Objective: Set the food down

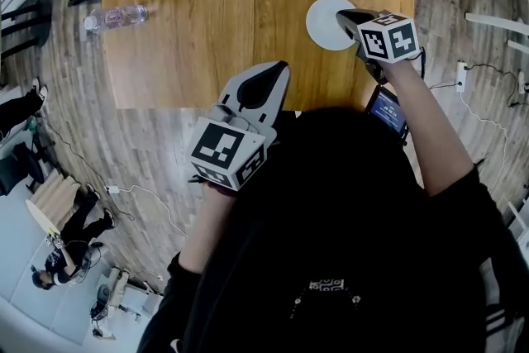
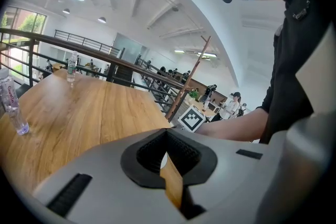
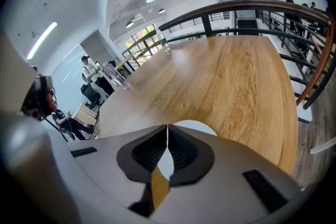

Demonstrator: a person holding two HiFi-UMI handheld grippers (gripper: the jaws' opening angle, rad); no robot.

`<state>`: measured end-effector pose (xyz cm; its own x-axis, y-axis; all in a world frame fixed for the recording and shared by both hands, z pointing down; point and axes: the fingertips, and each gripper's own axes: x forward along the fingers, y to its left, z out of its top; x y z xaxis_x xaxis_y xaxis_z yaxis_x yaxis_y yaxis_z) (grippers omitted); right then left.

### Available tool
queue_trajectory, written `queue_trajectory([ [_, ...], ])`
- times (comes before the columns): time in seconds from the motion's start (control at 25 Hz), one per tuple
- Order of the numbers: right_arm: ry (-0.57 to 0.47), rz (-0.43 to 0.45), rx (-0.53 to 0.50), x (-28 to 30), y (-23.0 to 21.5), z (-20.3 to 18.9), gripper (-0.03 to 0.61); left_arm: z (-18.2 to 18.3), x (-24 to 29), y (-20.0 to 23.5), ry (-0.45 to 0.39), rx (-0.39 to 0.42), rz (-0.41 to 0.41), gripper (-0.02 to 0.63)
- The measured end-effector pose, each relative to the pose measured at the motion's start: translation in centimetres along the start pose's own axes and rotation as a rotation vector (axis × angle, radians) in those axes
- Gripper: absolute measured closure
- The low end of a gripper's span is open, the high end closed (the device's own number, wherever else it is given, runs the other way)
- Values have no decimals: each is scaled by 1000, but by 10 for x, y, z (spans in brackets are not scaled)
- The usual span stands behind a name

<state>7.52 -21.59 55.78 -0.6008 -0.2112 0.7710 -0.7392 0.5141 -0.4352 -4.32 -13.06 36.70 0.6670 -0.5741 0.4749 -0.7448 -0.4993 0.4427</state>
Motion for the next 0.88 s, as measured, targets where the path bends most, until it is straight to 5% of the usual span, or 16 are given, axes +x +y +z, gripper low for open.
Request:
queue_trajectory([
  [0.48, -332, 89, 40, -112, 34, 57, 560, 48, 13, -16, -44, 131, -119, 615],
  [0.68, -570, -4, -72, -190, 61, 98, 561, 74, 17, -20, -90, 207, -157, 615],
  [0.88, -732, 9, -151, -254, 101, 128, 561, 104, 24, -36, -145, 280, -221, 615],
])
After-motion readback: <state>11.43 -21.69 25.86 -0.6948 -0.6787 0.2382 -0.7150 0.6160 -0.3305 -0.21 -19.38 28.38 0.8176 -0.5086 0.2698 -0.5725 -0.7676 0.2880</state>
